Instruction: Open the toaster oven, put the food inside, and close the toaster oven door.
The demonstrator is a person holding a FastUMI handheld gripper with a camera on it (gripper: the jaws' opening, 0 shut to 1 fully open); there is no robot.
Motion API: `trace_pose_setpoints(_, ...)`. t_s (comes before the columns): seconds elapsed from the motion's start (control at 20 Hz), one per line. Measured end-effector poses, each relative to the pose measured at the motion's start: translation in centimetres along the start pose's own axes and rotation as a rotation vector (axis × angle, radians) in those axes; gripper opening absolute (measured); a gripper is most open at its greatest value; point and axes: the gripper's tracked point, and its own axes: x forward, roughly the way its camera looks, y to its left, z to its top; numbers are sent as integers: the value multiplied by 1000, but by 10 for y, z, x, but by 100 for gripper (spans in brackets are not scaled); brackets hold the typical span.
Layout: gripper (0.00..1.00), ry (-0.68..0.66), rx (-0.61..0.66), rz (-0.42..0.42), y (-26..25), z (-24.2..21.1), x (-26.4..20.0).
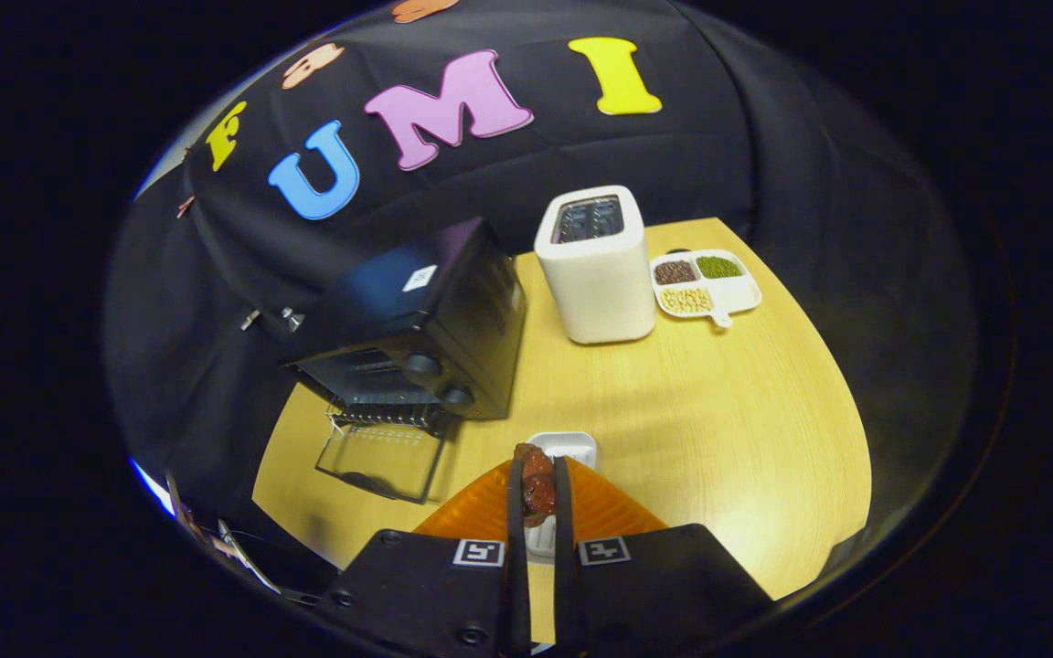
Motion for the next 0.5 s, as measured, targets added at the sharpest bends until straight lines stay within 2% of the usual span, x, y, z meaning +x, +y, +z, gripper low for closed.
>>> trace_pose_setpoints(0.25, 15, -94, 15, 90, 103, 11, -3)
trace_pose_setpoints(0.5, 14, -85, 22, 145, 178, -4, 29)
